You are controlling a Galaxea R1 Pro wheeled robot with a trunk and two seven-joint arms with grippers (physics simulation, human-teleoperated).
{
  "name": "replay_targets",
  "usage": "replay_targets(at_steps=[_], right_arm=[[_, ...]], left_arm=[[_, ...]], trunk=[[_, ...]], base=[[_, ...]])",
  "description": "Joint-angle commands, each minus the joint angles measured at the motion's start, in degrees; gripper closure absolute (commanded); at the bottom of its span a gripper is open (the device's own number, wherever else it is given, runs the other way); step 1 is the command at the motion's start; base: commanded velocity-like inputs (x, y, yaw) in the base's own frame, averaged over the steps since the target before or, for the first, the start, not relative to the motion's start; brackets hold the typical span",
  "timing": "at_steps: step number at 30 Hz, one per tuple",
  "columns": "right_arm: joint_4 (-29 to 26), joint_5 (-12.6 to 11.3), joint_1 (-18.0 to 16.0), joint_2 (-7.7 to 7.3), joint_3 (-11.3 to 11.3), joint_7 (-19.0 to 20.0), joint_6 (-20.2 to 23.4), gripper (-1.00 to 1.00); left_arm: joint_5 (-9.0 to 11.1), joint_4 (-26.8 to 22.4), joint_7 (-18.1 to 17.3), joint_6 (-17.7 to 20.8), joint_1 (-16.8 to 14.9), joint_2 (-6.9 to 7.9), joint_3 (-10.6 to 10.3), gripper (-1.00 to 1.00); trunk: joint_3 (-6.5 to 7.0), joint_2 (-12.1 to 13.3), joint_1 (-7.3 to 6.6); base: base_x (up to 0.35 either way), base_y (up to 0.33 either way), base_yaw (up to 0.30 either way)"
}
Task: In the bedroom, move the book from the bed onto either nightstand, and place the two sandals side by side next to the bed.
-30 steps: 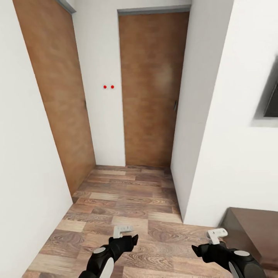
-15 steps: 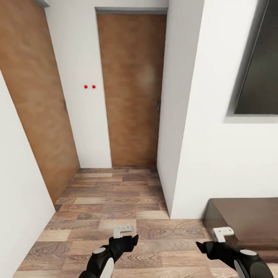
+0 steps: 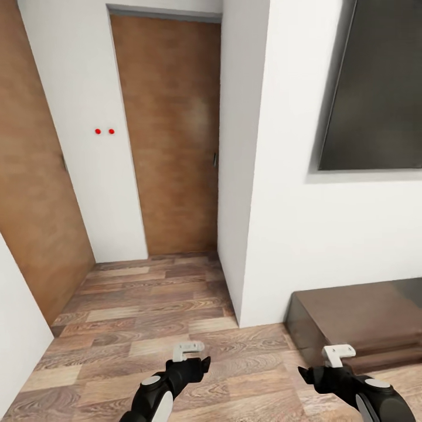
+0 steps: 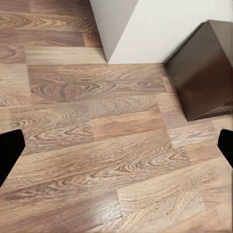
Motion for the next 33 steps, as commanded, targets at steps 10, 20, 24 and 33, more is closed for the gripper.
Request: replay_targets(at_steps=[10,20,24,33], right_arm=[[0.0,0.0,-0.1,0.00,-0.2,0.2,0.3,-1.00],[0.0,0.0,-0.1,-0.03,-0.2,0.2,0.2,-1.00],[0.0,0.0,-0.1,-0.07,-0.3,0.2,0.2,-1.00],[0.0,0.0,-0.1,-0.07,-0.3,0.2,0.2,-1.00]], left_arm=[[0.6,-0.1,0.5,0.2,0.0,0.01,-0.1,-1.00],[0.6,-0.1,0.5,0.2,0.0,0.04,-0.1,-1.00],[0.6,-0.1,0.5,0.2,0.0,0.00,-0.1,-1.00],[0.5,-0.1,0.5,0.2,0.0,-0.01,-0.1,-1.00]], trunk=[[-0.06,0.0,0.00],[-0.06,0.0,0.00],[-0.06,0.0,0.00],[-0.06,0.0,0.00]], base=[[0.000,0.000,-0.268],[0.000,0.000,-0.268],[0.000,0.000,-0.268],[0.000,0.000,-0.268]])
